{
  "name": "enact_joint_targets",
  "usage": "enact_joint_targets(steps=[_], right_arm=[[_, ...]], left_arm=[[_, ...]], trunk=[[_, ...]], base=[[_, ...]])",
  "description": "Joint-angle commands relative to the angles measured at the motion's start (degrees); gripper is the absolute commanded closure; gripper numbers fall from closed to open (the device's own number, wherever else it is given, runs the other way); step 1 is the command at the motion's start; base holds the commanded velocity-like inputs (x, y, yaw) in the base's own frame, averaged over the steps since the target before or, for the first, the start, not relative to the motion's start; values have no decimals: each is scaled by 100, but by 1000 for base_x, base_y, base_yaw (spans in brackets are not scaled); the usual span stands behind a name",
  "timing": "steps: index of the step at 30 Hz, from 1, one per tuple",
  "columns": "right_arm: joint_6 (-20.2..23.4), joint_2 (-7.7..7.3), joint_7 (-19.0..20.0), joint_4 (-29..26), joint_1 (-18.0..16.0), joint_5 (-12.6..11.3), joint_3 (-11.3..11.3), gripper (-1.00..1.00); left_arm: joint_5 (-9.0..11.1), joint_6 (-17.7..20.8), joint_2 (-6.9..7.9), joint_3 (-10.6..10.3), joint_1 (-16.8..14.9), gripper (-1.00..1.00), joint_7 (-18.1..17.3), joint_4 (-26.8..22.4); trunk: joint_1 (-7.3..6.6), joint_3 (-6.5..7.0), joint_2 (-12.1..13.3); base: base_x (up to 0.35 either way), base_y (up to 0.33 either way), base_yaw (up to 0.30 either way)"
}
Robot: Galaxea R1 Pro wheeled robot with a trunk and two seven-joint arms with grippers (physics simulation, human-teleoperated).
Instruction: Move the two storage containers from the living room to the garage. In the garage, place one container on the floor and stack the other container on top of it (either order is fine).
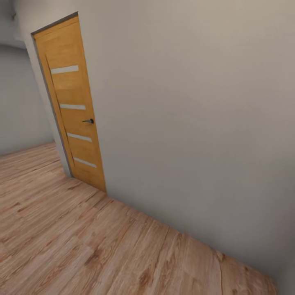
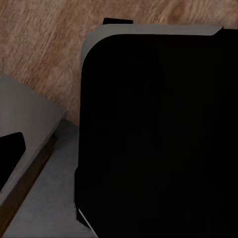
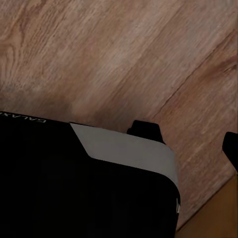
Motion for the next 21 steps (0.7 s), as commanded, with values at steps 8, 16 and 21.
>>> enact_joint_targets(steps=[8, 16, 21], right_arm=[[-31, 5, -6, 18, -6, -51, 48, -100], [-32, 5, -9, 18, -6, -51, 48, -100], [-32, 5, -13, 18, -6, -51, 48, -100]], left_arm=[[47, -3, 0, 3, 3, -100, 6, -10], [47, -3, 0, 4, 3, -100, 6, -10], [47, -3, 0, 5, 3, -100, 6, -11]], trunk=[[3, -5, -2], [3, -5, -2], [3, -5, -2]], base=[[322, 0, 276], [322, 0, 276], [322, 0, 276]])
